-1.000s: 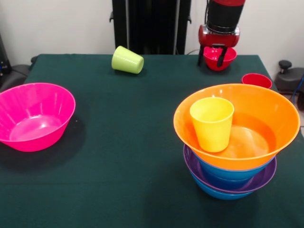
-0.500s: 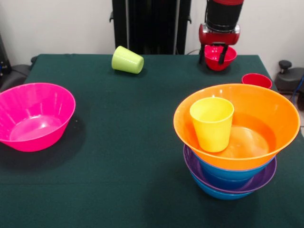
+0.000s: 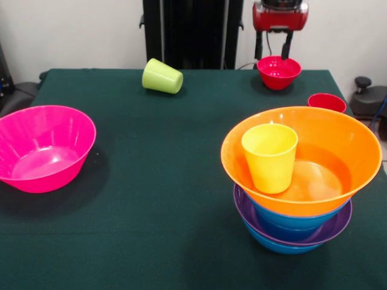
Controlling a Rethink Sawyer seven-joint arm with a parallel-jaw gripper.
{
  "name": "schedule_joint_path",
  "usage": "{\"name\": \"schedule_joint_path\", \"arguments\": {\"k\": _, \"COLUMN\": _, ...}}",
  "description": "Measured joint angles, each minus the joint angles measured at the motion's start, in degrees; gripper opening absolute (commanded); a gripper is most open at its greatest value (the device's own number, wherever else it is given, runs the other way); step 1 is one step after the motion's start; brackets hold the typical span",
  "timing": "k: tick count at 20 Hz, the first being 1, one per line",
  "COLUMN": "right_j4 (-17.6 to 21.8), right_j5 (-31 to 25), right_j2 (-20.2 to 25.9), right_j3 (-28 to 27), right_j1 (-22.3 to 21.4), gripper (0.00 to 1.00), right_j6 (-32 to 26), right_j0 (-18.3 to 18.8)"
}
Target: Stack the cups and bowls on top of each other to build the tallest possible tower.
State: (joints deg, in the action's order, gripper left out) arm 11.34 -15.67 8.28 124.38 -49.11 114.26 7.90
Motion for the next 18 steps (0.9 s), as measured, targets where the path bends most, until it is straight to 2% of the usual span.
{"name": "schedule_joint_path", "arguments": {"k": 8, "right_j4": -3.1, "right_j5": -2.7, "right_j2": 4.0, "right_j3": 4.3, "right_j1": -8.6, "gripper": 1.00, "right_j6": 0.0, "right_j0": 2.3}}
{"name": "schedule_joint_path", "arguments": {"k": 18, "right_j4": -4.4, "right_j5": -2.7, "right_j2": 5.4, "right_j3": 9.2, "right_j1": -14.7, "gripper": 1.00, "right_j6": 0.0, "right_j0": 1.3}}
